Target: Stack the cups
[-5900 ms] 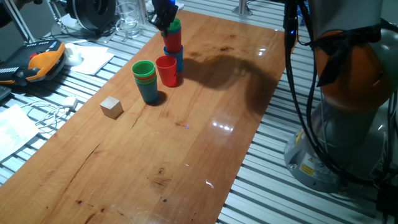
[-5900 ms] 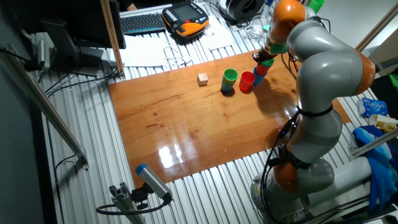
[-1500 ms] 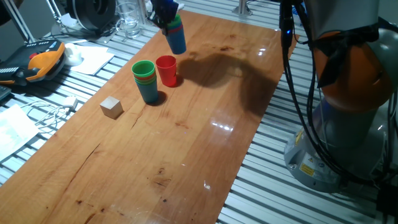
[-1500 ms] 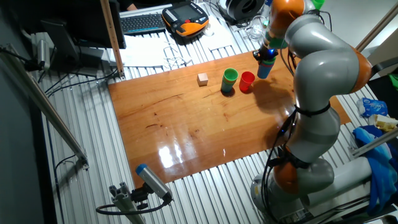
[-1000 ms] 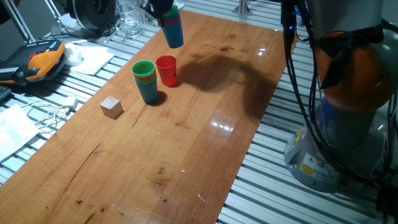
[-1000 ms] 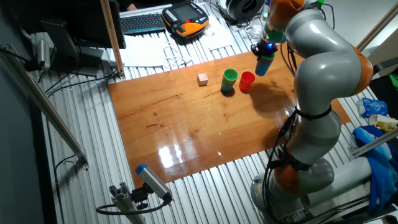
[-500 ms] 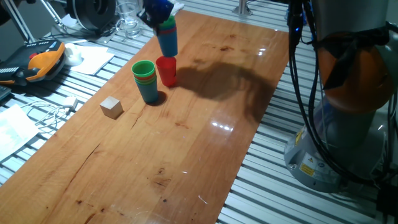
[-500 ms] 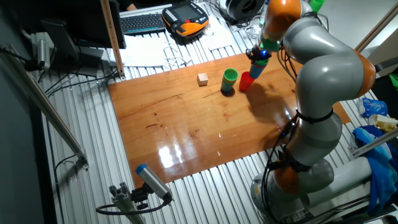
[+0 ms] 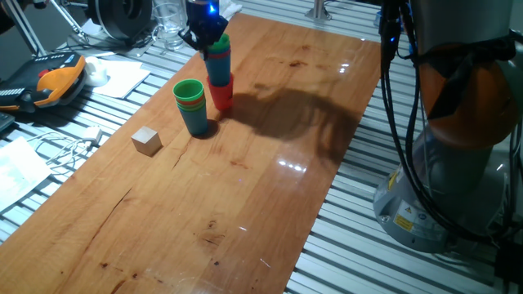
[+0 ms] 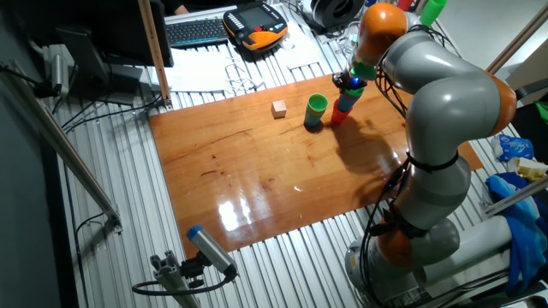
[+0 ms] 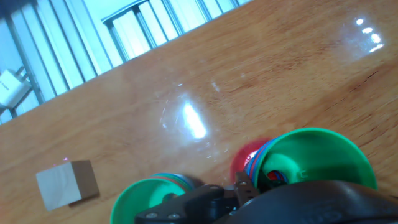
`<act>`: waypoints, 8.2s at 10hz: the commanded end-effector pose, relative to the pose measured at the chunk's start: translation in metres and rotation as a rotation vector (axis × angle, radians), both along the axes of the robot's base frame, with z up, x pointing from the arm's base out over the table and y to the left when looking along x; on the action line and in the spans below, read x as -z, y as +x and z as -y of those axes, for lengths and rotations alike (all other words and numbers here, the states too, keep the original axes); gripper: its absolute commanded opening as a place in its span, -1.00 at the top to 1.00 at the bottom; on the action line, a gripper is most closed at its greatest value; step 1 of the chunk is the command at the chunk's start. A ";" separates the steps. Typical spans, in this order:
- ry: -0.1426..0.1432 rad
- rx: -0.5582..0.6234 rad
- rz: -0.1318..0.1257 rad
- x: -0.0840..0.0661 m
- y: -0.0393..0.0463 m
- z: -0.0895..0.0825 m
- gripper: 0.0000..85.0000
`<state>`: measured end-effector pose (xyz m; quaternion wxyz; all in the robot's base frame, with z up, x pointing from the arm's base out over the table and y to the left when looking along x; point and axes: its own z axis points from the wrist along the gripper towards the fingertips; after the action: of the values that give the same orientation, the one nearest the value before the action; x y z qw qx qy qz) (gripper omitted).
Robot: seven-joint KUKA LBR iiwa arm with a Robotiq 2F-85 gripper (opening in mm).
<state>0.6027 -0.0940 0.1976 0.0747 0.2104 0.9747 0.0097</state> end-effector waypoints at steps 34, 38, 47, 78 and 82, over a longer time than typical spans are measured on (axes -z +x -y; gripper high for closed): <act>0.019 -0.009 -0.070 -0.038 -0.0227 0.008 1.00; 0.025 -0.049 -0.133 -0.097 -0.0228 0.027 1.00; 0.020 -0.116 -0.008 -0.103 -0.0230 0.027 1.00; -0.006 -0.098 -0.137 -0.114 0.0028 -0.093 1.00; 0.012 -0.043 -0.061 -0.079 0.0135 -0.112 1.00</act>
<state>0.6167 0.0179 0.2767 0.0445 0.1898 0.9808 0.0102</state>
